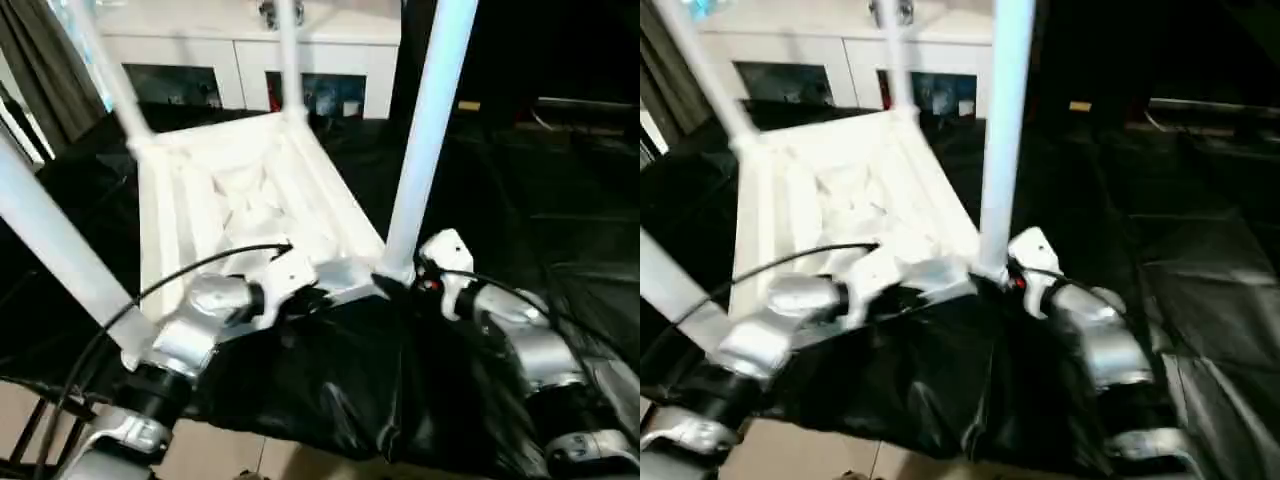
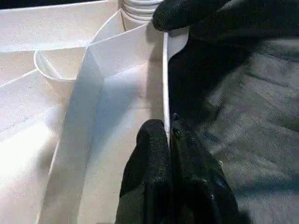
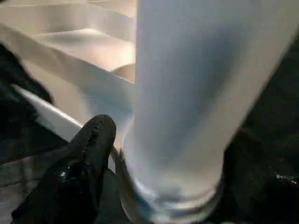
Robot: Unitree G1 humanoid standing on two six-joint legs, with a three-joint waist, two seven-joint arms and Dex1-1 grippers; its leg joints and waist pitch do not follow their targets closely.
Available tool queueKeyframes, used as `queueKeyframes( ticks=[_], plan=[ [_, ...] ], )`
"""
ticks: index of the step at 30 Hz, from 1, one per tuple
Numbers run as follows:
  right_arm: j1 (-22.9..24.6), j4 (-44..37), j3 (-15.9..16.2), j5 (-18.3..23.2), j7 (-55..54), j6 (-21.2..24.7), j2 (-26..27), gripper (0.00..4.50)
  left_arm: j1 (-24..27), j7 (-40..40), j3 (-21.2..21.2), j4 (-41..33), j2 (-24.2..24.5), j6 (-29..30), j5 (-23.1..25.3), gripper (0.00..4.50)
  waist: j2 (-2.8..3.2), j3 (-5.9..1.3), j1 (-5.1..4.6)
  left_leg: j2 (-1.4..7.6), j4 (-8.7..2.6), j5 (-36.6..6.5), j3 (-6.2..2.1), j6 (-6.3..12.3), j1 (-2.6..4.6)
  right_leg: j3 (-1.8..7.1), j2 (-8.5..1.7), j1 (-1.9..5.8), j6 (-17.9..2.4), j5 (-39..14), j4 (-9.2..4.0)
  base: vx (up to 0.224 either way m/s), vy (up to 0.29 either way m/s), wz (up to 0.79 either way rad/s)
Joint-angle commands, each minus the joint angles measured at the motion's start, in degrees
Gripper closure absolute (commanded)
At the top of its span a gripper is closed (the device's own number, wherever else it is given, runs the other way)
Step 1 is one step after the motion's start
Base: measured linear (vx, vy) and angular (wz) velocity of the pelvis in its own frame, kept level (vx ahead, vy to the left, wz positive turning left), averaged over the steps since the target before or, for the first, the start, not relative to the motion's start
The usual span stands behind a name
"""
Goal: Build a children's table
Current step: Rotate leg to tighten
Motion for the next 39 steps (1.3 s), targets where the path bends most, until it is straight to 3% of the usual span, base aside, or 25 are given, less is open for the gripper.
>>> queueKeyframes(
  ticks=[1,4,8,12,18,23,27,28,29,32,33,34,35,38,39],
  plan=[
    [-0.35,-1.53,3.56,1.36,5.43,-0.44,0.44,0.90,-0.08,-2.56,-0.69,-0.94,-0.53,-2.32,-2.68,4.50,-1.24,-3.41,0.19,2.15,-3.19,-9.85,-0.78,6.03,0.36,2.15,-2.80,2.49,-13.15,-11.65,-3.34,0.000,0.000,0.00],
    [-1.07,-1.31,4.68,2.81,12.45,0.25,-1.68,1.24,-0.61,-8.12,-1.13,-0.34,2.47,-2.45,-3.87,4.50,-1.10,-3.53,0.69,2.33,-3.04,-8.86,-0.71,6.54,0.54,2.04,-2.70,2.59,-14.54,-9.00,-2.80,0.000,0.000,0.00],
    [-1.15,-1.46,5.40,3.09,14.97,0.76,-2.37,1.54,-0.88,-9.21,-1.12,0.18,3.12,-2.53,-4.12,4.50,-1.16,-3.41,1.04,2.44,-3.08,-9.63,-0.58,6.01,0.71,2.12,-2.71,2.48,-15.12,-8.52,-2.73,0.000,0.000,0.00],
    [-1.28,-0.85,9.47,1.45,21.40,-0.39,-4.80,1.78,-2.59,-11.42,-0.90,3.13,4.63,-4.01,-4.17,4.50,-1.41,-3.23,1.32,2.29,-3.13,-11.60,-0.52,5.01,0.75,2.21,-2.90,2.54,-14.57,-11.74,-3.03,0.000,0.000,0.00],
    [-1.93,-0.60,9.26,2.33,22.46,0.24,-4.12,1.85,-3.23,-13.63,-1.11,3.78,5.47,-3.87,-4.57,4.50,-1.41,-2.98,1.29,2.35,-3.37,-14.43,-0.76,3.07,0.73,2.35,-3.01,2.36,-13.02,-17.13,-3.37,0.000,0.000,0.00],
    [-1.75,-0.59,8.43,3.51,22.07,1.10,-3.54,1.85,-3.36,-13.44,-1.24,4.01,5.66,-4.31,-4.35,4.50,-1.21,-3.03,1.21,2.40,-3.43,-14.51,-0.83,2.75,0.73,2.38,-2.95,2.33,-13.21,-16.18,-3.29,0.000,0.000,0.00],
    [0.42,-2.87,6.74,4.23,15.79,4.68,-1.26,1.85,-2.99,-6.57,-1.63,4.04,3.67,-4.56,-1.52,4.50,-1.18,-2.94,1.25,2.41,-3.45,-14.50,-0.79,2.70,0.80,2.44,-2.84,2.25,-13.41,-15.36,-3.33,0.000,0.000,0.00],
    [0.56,-2.78,6.50,3.88,14.39,4.83,-0.78,1.85,-2.91,-5.72,-1.67,3.96,3.38,-4.17,-1.21,4.50,-1.20,-2.88,1.25,2.41,-3.51,-14.90,-0.80,2.51,0.89,2.48,-2.86,2.19,-13.12,-16.05,-3.47,0.000,0.000,0.00],
    [1.35,-1.89,4.98,1.57,5.28,5.49,2.41,1.85,-2.39,-0.30,-1.73,3.35,1.18,-1.73,0.42,4.50,-1.14,-2.71,0.98,2.34,-3.72,-16.14,-0.92,1.33,0.93,2.50,-2.98,2.03,-12.22,-19.05,-3.76,0.000,0.000,0.00],
    [1.52,-1.11,3.94,0.51,-0.42,6.47,4.74,1.86,-2.12,3.57,-1.45,2.77,-0.86,0.22,1.09,4.50,-1.18,-2.38,0.31,2.15,-4.03,-20.23,-1.25,-0.55,1.25,2.33,-3.03,1.79,-9.92,-26.60,-4.53,0.000,0.000,0.00],
    [1.41,0.23,2.34,-0.80,-10.29,8.37,9.81,1.86,-1.60,10.19,-1.42,1.41,-5.12,3.38,2.44,4.50,-1.21,-2.35,0.03,2.19,-4.05,-21.15,-1.41,-1.18,1.32,2.36,-3.13,1.66,-8.96,-28.54,-4.71,0.000,0.000,0.00],
    [1.19,0.74,2.30,-1.58,-13.58,8.62,11.68,1.86,-1.53,11.93,-1.60,1.01,-6.69,4.49,2.77,4.50,-0.86,-2.18,-0.24,2.07,-4.14,-21.74,-1.47,-1.41,1.39,2.33,-3.08,1.41,-8.70,-29.60,-4.96,0.000,0.000,0.00],
    [0.90,1.26,2.37,-2.39,-16.39,8.61,13.18,1.86,-1.49,12.90,-1.88,0.74,-7.87,5.16,2.96,4.50,-1.12,-2.19,-0.56,1.89,-4.05,-23.71,-1.70,-1.79,1.62,1.97,-3.10,1.30,-7.36,-32.73,-5.43,0.000,0.000,0.00],
    [0.03,1.65,2.41,-1.68,-19.99,9.47,17.05,1.86,-1.97,15.54,-2.53,1.02,-10.56,5.83,3.74,4.50,-1.04,-2.11,-1.18,1.57,-4.02,-25.92,-1.99,-1.01,1.72,1.63,-3.03,0.99,-4.84,-36.63,-6.35,0.000,0.000,0.00],
    [-0.15,1.53,2.60,-1.55,-20.28,9.29,17.75,1.86,-2.11,15.76,-2.76,1.13,-11.01,5.73,3.89,4.50,-0.88,-2.31,-1.25,1.56,-4.21,-25.88,-2.18,-0.80,1.55,1.41,-3.08,1.31,-4.31,-36.00,-6.48,0.000,0.000,0.00]
  ],
)
